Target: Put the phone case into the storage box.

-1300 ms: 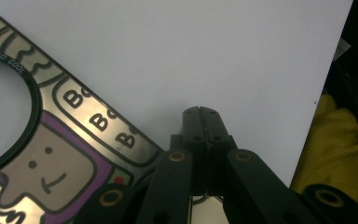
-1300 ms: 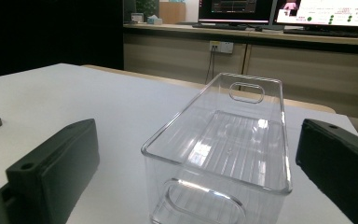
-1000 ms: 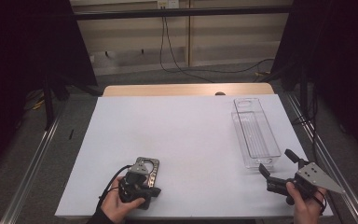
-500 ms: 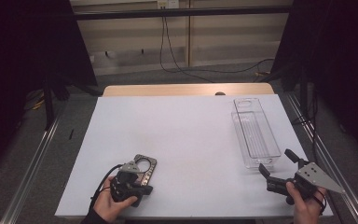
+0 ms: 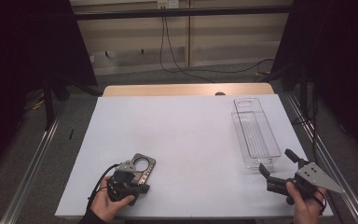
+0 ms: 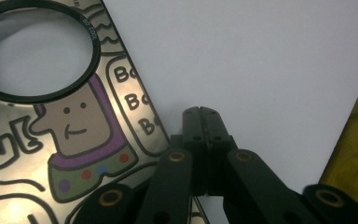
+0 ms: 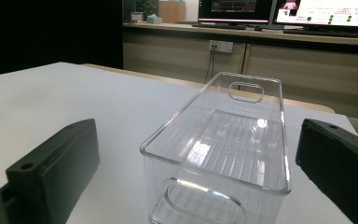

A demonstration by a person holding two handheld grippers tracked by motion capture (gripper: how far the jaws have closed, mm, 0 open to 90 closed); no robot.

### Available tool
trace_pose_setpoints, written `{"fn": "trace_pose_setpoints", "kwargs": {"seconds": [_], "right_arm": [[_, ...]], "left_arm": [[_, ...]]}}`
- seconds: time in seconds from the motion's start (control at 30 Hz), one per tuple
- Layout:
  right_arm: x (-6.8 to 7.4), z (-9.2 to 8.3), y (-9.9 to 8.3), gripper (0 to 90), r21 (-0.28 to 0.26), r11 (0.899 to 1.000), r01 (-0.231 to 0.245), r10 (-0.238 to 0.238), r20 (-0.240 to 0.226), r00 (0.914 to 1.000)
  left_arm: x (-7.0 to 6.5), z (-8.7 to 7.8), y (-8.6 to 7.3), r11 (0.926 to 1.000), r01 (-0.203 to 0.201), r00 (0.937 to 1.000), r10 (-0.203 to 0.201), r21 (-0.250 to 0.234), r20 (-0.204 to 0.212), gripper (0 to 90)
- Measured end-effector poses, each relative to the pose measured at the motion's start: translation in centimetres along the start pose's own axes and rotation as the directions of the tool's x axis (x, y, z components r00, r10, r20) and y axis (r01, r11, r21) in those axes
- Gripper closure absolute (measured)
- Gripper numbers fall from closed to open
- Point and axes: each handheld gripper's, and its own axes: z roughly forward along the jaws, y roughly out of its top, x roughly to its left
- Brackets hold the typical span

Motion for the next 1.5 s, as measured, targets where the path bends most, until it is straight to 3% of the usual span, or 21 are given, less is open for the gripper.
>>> {"fn": "trace_pose_setpoints", "kwargs": {"seconds": [0.07, 0.23, 0.47, 0.73, 0.9, 1.03, 1.2, 1.3, 1.37, 1.4, 1.47, 1.5], "right_arm": [[0.0, 0.0, 0.0, 0.0, -0.002, 1.0, 0.003, -0.003, 0.001, 1.0], [0.0, 0.0, 0.0, 0.0, -0.002, 1.0, 0.001, -0.001, -0.001, 1.0], [0.0, 0.0, 0.0, 0.0, -0.004, 1.0, 0.003, -0.003, 0.001, 1.0], [-0.1, -0.1, 0.1, 0.0, -0.007, 1.0, 0.002, -0.002, 0.002, 1.0], [-0.1, -0.1, 0.1, 0.0, -0.009, 1.0, 0.002, -0.002, 0.001, 1.0], [-0.1, -0.1, 0.1, 0.0, -0.009, 1.0, 0.001, -0.001, 0.001, 1.0], [0.0, -0.1, 0.1, 0.0, -0.008, 1.0, -0.001, 0.001, -0.001, 1.0], [0.0, -0.1, 0.1, 0.0, -0.012, 1.0, -0.001, 0.001, 0.0, 1.0], [-0.1, -0.1, 0.1, 0.0, -0.011, 1.0, -0.002, 0.002, -0.003, 1.0], [-0.1, -0.1, 0.1, 0.0, -0.01, 1.0, -0.004, 0.004, -0.003, 1.0], [0.0, 0.0, 0.1, 0.0, -0.008, 1.0, -0.003, 0.002, -0.004, 1.0], [0.0, 0.0, 0.1, 0.0, -0.008, 1.0, -0.003, 0.003, -0.005, 1.0]], "left_arm": [[-0.1, 0.0, 0.0, 1.0, -0.008, 1.0, 0.008, -0.006, 0.0, 88.8], [-0.5, -0.4, 0.2, 0.9968, -0.031, 0.9995, 0.031, -0.073, -0.005, 86.4], [-0.9, -1.3, 0.3, 0.9794, -0.071, 0.9973, 0.066, -0.189, -0.031, 78.5], [-0.7, -2.3, 0.1, 0.9531, -0.076, 0.9945, 0.051, -0.293, -0.092, 52.5], [-0.5, -2.7, 0.0, 0.9319, -0.074, 0.9922, 0.033, -0.355, -0.12, 30.2], [-0.4, -3.0, 0.0, 0.9243, -0.063, 0.9903, 0.011, -0.377, -0.138, 11.7], [-0.2, -3.6, 0.0, 0.9157, -0.083, 0.9863, 0.019, -0.393, -0.164, 6.7], [-0.1, -4.2, -0.2, 0.9159, -0.08, 0.9847, 0.011, -0.393, -0.174, 5.2], [0.0, -4.7, -0.5, 0.9155, -0.072, 0.9794, -0.01, -0.396, -0.201, 5.7], [0.1, -5.0, -0.7, 0.9112, -0.06, 0.977, -0.03, -0.408, -0.211, 5.5], [0.3, -5.6, -1.0, 0.9078, -0.07, 0.973, -0.03, -0.414, -0.229, 5.5], [0.5, -6.0, -1.2, 0.9079, -0.073, 0.9679, -0.035, -0.413, -0.249, 5.5]]}}
